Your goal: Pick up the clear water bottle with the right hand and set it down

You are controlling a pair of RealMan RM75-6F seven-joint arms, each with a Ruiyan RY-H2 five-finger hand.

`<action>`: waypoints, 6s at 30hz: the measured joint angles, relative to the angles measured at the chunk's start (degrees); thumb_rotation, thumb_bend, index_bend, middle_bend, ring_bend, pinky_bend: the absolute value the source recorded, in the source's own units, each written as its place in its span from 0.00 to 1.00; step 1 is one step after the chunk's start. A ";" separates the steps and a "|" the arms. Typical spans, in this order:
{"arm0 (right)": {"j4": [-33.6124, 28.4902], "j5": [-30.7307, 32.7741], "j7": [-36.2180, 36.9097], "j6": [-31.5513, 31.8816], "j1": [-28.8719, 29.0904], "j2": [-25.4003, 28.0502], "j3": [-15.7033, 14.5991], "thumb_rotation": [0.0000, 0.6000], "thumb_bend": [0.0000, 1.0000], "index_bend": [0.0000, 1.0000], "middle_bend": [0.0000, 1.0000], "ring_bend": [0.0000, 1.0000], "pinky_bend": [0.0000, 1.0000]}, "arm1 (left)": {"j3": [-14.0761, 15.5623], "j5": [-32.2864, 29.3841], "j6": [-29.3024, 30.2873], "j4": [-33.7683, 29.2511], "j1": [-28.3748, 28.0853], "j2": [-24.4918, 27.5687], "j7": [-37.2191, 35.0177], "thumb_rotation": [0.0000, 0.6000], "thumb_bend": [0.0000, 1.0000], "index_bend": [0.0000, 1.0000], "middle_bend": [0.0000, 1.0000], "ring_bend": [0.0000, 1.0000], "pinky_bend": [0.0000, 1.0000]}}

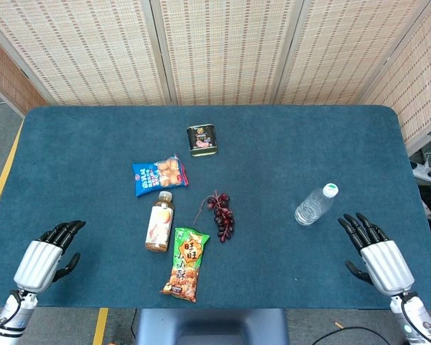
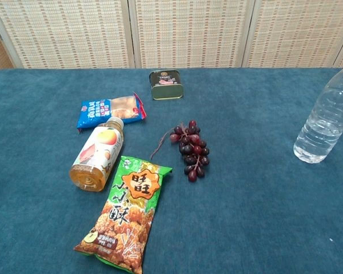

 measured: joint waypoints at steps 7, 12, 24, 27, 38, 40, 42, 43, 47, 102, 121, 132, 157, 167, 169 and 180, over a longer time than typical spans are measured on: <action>-0.57 0.68 -0.50 1.13 -1.14 -0.26 0.15 1.00 0.14 0.00 0.05 0.00 0.21 | 0.11 0.52 -0.09 0.50 -0.40 -0.27 -0.68 1.00 0.38 0.14 0.17 0.19 0.43; -0.92 0.72 -0.35 2.01 -1.50 -0.84 0.51 1.00 0.14 0.00 0.05 0.00 0.22 | 0.01 0.54 -0.09 1.18 -0.61 -0.50 -1.30 1.00 0.38 0.14 0.17 0.19 0.43; 0.31 4.08 -0.56 7.07 -3.42 -6.09 4.35 1.00 0.14 0.00 0.05 0.00 0.24 | 0.06 0.44 0.75 1.31 -0.48 0.04 -3.82 1.00 0.38 0.14 0.17 0.19 0.43; 1.12 4.27 4.21 6.85 -2.99 -6.23 4.77 1.00 0.14 0.00 0.05 0.00 0.24 | 0.16 0.90 1.39 0.98 -0.37 0.21 -4.12 1.00 0.38 0.15 0.18 0.19 0.43; 0.03 11.98 32.24 -10.50 2.81 -2.10 6.15 1.00 0.14 0.00 0.05 0.00 0.24 | 0.10 0.19 0.44 1.14 -0.55 0.08 -3.85 1.00 0.38 0.15 0.18 0.19 0.43; 0.25 14.01 34.77 -14.05 4.31 -1.78 6.54 1.00 0.14 0.00 0.05 0.00 0.24 | 0.09 0.29 0.56 1.12 -0.58 0.11 -3.92 1.00 0.38 0.15 0.18 0.19 0.43; 0.65 15.76 35.48 -15.80 5.45 -1.90 7.16 1.00 0.14 0.00 0.05 0.00 0.24 | 0.10 0.41 0.70 1.16 -0.57 0.12 -3.80 1.00 0.38 0.15 0.18 0.19 0.43; 0.98 16.79 35.50 -16.50 6.07 -2.28 7.74 1.00 0.14 0.00 0.05 0.00 0.24 | 0.11 0.45 0.78 1.16 -0.55 0.10 -3.75 1.00 0.38 0.15 0.18 0.19 0.43; 1.74 19.44 35.41 -18.69 7.61 -3.97 9.32 1.00 0.14 0.00 0.05 0.00 0.24 | 0.15 0.60 0.95 1.16 -0.52 0.09 -3.74 1.00 0.38 0.15 0.18 0.19 0.43; 6.80 14.87 11.98 -10.69 12.17 -12.88 12.98 1.00 0.52 0.80 0.69 0.52 0.45 | 0.46 0.98 1.23 0.99 -0.41 0.23 -3.43 1.00 0.38 0.17 0.21 0.21 0.43; 4.66 9.11 12.95 -9.72 13.57 -11.15 8.44 1.00 0.54 0.80 0.70 0.52 0.46 | 0.32 0.70 1.28 1.06 -0.36 0.29 -3.69 1.00 0.38 0.17 0.21 0.21 0.43; 7.45 5.48 51.75 -12.84 15.78 -8.75 5.51 1.00 0.55 0.80 0.70 0.52 0.46 | 0.20 0.52 1.45 1.01 -0.24 0.34 -3.92 1.00 0.38 0.17 0.21 0.21 0.43; 20.30 5.37 -2.47 -8.62 16.13 -15.63 4.91 1.00 0.55 0.81 0.71 0.52 0.46 | 0.30 0.71 1.40 0.98 -0.24 0.32 -3.68 1.00 0.38 0.17 0.21 0.21 0.43; 15.96 0.87 51.83 -9.89 19.27 -11.09 -0.10 1.00 0.55 0.81 0.71 0.53 0.46 | 0.30 0.72 1.33 1.00 -0.25 0.32 -3.63 1.00 0.38 0.17 0.21 0.21 0.43; 16.02 0.96 63.03 -10.05 19.39 -10.93 -0.30 1.00 0.55 0.81 0.71 0.53 0.46 | 0.32 0.62 1.16 0.97 -0.28 0.33 -3.67 1.00 0.38 0.17 0.21 0.21 0.43; 22.06 4.51 76.31 -8.63 18.36 -14.36 1.89 1.00 0.55 0.81 0.71 0.52 0.46 | 0.39 0.62 0.77 0.98 -0.40 0.21 -3.15 1.00 0.38 0.17 0.21 0.21 0.43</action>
